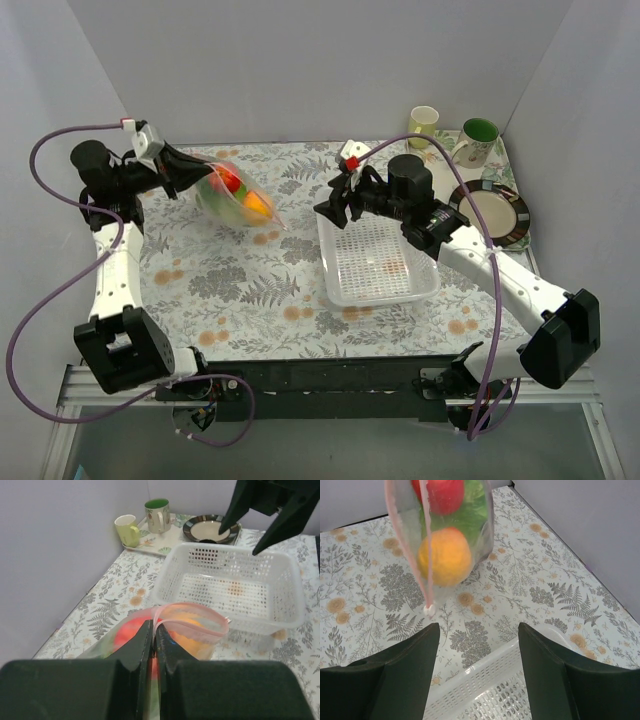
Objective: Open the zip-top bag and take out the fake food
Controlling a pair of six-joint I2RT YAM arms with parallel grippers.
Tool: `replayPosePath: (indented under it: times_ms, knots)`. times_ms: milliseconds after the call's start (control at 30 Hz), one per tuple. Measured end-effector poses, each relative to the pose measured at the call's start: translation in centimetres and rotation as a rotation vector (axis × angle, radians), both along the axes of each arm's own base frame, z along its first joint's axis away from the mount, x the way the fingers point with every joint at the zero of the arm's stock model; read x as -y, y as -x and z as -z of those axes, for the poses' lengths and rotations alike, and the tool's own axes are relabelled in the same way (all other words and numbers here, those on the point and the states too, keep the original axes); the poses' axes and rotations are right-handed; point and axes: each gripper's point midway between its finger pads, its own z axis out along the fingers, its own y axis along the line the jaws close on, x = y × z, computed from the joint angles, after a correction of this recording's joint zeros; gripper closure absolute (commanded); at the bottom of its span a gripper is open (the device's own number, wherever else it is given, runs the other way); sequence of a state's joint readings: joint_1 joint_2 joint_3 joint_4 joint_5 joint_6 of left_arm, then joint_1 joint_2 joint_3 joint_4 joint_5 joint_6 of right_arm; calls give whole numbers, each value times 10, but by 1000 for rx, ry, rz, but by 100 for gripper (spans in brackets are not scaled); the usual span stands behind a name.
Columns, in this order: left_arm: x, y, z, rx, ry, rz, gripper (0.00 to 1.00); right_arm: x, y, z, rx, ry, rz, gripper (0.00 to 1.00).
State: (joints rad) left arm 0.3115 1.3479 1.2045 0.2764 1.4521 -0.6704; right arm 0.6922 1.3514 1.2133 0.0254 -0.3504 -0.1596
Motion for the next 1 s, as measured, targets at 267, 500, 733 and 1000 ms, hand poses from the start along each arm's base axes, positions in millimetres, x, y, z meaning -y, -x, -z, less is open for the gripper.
replayPosePath:
  times_ms: [267, 500, 733, 1000]
  knots:
    - [8, 43, 82, -109, -96, 10, 100, -15, 10, 19, -61, 15, -32, 32]
    - [16, 109, 204, -518, -144, 63, 54, -18, 27, 61, -150, 78, -55, 36]
    - [16, 117, 206, -555, -168, 87, 50, -14, 70, 91, -220, 116, -109, 41]
    - [44, 124, 220, -610, -144, 223, 48, -26, 134, 122, -309, 164, -233, 38]
